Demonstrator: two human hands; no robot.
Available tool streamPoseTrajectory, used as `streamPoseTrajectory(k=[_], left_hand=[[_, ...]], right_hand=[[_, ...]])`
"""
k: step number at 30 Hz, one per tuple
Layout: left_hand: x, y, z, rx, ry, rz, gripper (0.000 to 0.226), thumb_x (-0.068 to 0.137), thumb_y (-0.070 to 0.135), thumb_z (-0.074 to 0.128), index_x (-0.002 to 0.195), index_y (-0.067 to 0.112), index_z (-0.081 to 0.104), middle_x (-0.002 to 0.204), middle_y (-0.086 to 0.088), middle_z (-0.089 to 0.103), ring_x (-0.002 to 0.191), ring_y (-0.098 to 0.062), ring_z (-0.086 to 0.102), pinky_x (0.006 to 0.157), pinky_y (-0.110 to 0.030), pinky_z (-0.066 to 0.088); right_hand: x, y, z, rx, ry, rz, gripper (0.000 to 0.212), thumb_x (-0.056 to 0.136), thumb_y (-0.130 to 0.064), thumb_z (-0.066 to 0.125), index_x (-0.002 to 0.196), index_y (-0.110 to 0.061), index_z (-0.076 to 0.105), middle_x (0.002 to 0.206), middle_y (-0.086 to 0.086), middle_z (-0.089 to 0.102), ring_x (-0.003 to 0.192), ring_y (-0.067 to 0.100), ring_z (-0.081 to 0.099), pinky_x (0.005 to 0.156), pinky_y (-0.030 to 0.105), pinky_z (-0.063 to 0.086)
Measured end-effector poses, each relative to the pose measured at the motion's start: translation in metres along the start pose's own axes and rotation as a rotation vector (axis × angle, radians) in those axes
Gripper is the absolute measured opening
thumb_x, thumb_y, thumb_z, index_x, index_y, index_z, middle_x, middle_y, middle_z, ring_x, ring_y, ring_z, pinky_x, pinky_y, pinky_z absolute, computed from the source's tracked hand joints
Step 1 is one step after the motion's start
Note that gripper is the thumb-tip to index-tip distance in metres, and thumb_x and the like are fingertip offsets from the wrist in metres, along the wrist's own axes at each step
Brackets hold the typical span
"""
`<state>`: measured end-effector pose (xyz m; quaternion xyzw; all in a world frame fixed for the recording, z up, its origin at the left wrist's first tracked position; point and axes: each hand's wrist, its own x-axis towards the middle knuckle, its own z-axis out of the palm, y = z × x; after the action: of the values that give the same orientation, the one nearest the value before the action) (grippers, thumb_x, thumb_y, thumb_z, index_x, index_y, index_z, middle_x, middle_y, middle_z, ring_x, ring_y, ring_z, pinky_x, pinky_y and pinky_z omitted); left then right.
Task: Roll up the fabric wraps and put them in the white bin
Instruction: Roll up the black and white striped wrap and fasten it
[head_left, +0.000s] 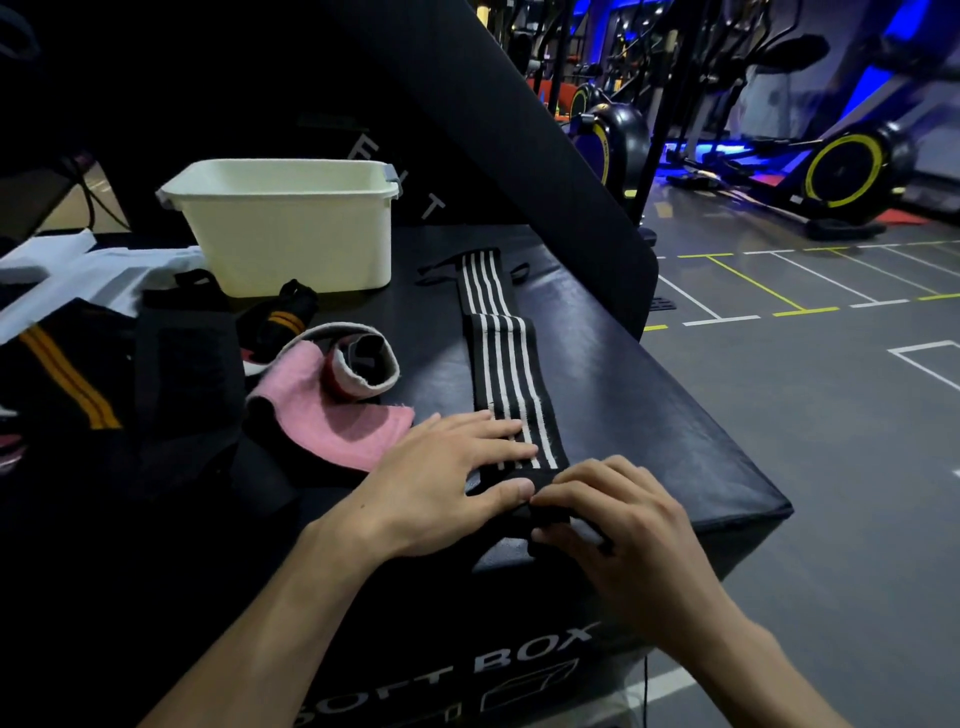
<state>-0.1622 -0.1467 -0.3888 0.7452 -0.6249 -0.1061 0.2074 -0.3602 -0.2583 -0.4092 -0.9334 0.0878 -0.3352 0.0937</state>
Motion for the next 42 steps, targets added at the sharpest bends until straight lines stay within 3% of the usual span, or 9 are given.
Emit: streamPoseTrajectory(k=[5,10,15,18,20,23,30,35,42], left_hand=[[0.0,-0.001,0.004,0.0,0.055,0.018,0.064,0.086,0.076,0.026,0.139,0.053,0.055,0.155,0.027,0.042,0.15,0.002,0.027,0.124,-0.046,0.023],[-0.009,0.002,0.004,0.032,0.159,0.102,0.05,0.089,0.07,0.042,0.125,0.048,0.069,0.142,0.023,0.056,0.134,-0.001,0.043,0.113,-0.037,0.038],[-0.011,0.01,0.006,0.068,0.013,0.035,0.038,0.091,0.071,0.038,0.12,0.049,0.052,0.163,0.025,0.029,0.153,0.0,0.016,0.127,-0.041,0.013],[0.003,0.014,-0.002,0.11,-0.01,-0.04,0.018,0.102,0.054,0.04,0.112,0.04,0.044,0.16,0.019,0.037,0.149,-0.001,0.026,0.126,-0.049,0.013],[0.021,0.011,-0.008,0.173,-0.043,-0.073,0.032,0.106,0.051,0.035,0.134,0.037,0.044,0.161,0.013,0.037,0.15,-0.006,0.026,0.126,-0.053,0.012],[0.055,-0.001,-0.019,0.285,-0.146,-0.14,0.059,0.108,0.055,0.026,0.162,0.034,0.018,0.171,0.015,0.01,0.157,-0.008,0.008,0.127,-0.051,0.005],[0.123,-0.03,-0.031,0.329,-0.2,-0.271,0.059,0.109,0.052,0.018,0.164,0.031,0.013,0.172,0.009,0.004,0.159,-0.023,0.008,0.126,-0.054,0.01],[0.149,-0.048,-0.027,0.26,-0.151,-0.284,0.061,0.109,0.043,0.026,0.165,0.023,0.012,0.173,0.001,0.003,0.159,-0.027,0.006,0.126,-0.051,0.007],[0.148,-0.059,-0.02,0.156,0.075,-0.192,0.052,0.106,0.046,0.043,0.154,0.024,0.044,0.163,-0.003,0.037,0.151,-0.025,0.032,0.122,-0.045,0.026]], right_hand=[[0.008,0.002,0.0,0.013,-0.048,-0.032,0.023,0.096,-0.04,0.058,0.101,-0.023,0.072,0.096,-0.011,0.065,0.084,0.015,0.059,0.07,0.037,0.05],[0.011,0.008,-0.015,0.233,-0.196,0.003,0.013,0.097,-0.043,0.057,0.101,-0.035,0.067,0.094,-0.02,0.06,0.088,0.002,0.056,0.074,0.028,0.048],[0.008,0.009,-0.023,0.352,-0.25,0.057,0.015,0.099,-0.036,0.059,0.096,-0.025,0.07,0.086,-0.017,0.061,0.079,0.007,0.061,0.069,0.016,0.041],[0.011,0.007,-0.024,0.365,-0.272,0.082,0.018,0.1,-0.035,0.059,0.093,-0.023,0.07,0.083,-0.013,0.061,0.076,0.01,0.061,0.067,0.016,0.04],[0.012,0.006,-0.025,0.365,-0.289,0.091,0.017,0.101,-0.034,0.059,0.093,-0.023,0.069,0.083,-0.011,0.062,0.078,0.011,0.061,0.068,0.017,0.042],[0.013,0.007,-0.027,0.374,-0.311,0.097,0.016,0.101,-0.034,0.059,0.093,-0.023,0.069,0.084,-0.01,0.063,0.079,0.012,0.062,0.07,0.021,0.045],[0.012,0.007,-0.026,0.401,-0.303,0.119,0.017,0.099,-0.035,0.059,0.092,-0.023,0.069,0.085,-0.012,0.061,0.081,0.012,0.061,0.071,0.02,0.043],[0.011,0.007,-0.024,0.381,-0.286,0.128,0.017,0.099,-0.038,0.058,0.092,-0.026,0.068,0.088,-0.014,0.059,0.087,0.011,0.059,0.075,0.02,0.042],[0.01,0.003,-0.015,0.325,-0.211,0.153,0.018,0.099,-0.038,0.057,0.087,-0.028,0.067,0.09,-0.015,0.05,0.093,0.01,0.053,0.079,0.016,0.038]])
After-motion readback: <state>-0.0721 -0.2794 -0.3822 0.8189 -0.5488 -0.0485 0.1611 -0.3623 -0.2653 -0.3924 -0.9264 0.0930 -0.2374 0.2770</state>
